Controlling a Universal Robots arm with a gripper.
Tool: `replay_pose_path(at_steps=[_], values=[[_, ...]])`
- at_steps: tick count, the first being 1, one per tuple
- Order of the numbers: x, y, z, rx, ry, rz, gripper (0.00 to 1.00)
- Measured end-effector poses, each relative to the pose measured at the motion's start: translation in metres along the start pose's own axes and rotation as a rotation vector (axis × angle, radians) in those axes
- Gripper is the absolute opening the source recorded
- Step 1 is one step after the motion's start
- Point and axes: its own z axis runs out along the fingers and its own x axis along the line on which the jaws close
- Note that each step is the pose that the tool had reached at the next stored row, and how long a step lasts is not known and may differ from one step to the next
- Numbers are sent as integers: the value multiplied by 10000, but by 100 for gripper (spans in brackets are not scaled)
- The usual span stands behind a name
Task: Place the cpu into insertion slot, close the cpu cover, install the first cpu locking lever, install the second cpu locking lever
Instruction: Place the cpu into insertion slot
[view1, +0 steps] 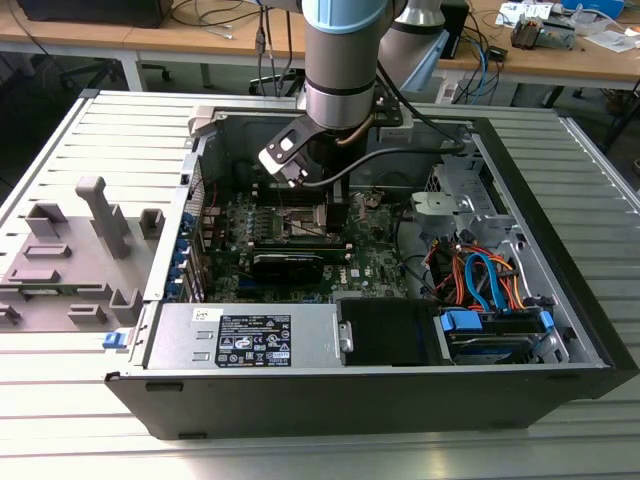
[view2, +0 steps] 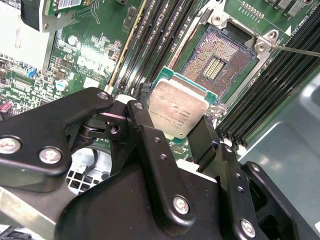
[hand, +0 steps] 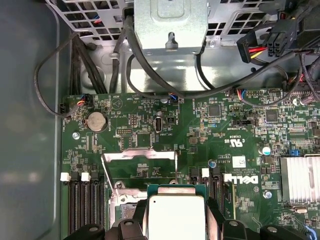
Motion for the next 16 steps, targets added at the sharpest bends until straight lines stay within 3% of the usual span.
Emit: replay_pose_path(at_steps=[16], values=[[0,0,1,-3,-11,203,55]])
